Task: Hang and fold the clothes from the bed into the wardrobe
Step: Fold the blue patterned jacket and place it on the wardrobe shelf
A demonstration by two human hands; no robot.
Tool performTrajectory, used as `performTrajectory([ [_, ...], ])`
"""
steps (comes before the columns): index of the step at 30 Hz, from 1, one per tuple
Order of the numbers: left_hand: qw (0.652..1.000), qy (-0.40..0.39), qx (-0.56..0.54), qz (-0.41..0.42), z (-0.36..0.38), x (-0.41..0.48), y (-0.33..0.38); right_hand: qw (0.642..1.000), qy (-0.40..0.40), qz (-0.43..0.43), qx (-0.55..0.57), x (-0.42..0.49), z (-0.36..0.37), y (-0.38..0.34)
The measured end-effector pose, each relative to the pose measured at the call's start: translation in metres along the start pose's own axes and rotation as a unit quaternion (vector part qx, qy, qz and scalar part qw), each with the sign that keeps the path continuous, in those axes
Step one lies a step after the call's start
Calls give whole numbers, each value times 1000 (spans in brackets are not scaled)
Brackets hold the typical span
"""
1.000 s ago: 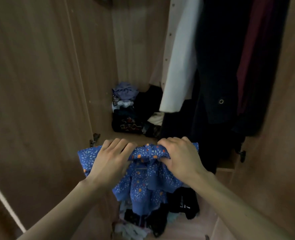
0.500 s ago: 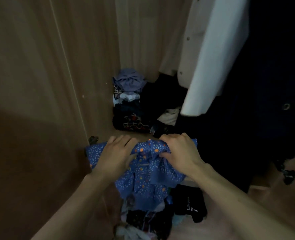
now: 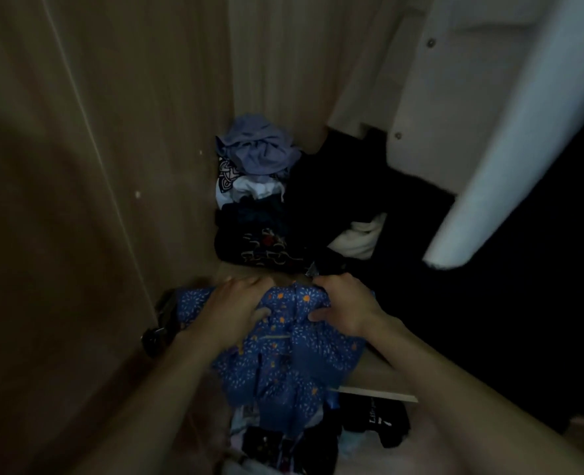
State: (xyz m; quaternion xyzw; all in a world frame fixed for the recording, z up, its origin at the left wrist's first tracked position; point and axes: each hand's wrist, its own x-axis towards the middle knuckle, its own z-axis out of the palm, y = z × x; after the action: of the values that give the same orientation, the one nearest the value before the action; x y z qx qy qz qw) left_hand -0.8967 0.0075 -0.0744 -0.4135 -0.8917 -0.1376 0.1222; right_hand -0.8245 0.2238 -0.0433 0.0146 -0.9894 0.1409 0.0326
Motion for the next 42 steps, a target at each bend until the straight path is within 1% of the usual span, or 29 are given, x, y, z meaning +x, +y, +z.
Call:
performTrajectory([
  [4,1000,-18,13,-16,15,29,-28,999,-33,12,38,50,17,18],
  [7,997,-52,39,-44,28,54,-45,997,-55,20,57,83,26,31],
  [12,989,-116,34,-90,62,87,-73,997,-54,19,45,121,44,49],
  [14,984,-137,28,-109,76,93,-80,1000,-16,18,0,124,60,53],
  [16,982,-138,34,-126,90,96,-83,996,72,-6,-43,120,77,53],
  [18,983,-109,47,-140,102,95,-84,986,161,-32,-35,109,91,49],
  [19,985,-78,47,-148,107,93,-83,982,179,-41,-30,103,95,46],
  [20,987,-40,38,-154,109,90,-82,984,171,-43,-27,95,99,42],
  [21,987,2,22,-156,111,86,-80,989,139,-36,-25,87,102,38],
  [23,987,73,-14,-142,111,74,-73,998,46,-17,-36,72,109,36],
  [25,988,88,-41,-118,110,56,-62,998,-17,-11,-62,66,118,39],
  [27,990,58,-64,-114,110,35,-50,996,-48,-4,-77,66,126,44],
  [29,990,-7,-70,-119,113,16,-42,994,-60,3,-94,70,132,48],
  [31,987,-70,-59,-130,119,3,-43,993,-57,11,-103,75,138,50],
  [33,984,-108,-18,-140,127,-2,-50,993,-58,19,-97,79,143,50],
  [36,981,-130,25,-141,137,-1,-57,993,-64,27,-95,84,145,50],
  [42,977,-140,-7,-160,154,9,-61,993,-62,41,-88,92,151,56],
])
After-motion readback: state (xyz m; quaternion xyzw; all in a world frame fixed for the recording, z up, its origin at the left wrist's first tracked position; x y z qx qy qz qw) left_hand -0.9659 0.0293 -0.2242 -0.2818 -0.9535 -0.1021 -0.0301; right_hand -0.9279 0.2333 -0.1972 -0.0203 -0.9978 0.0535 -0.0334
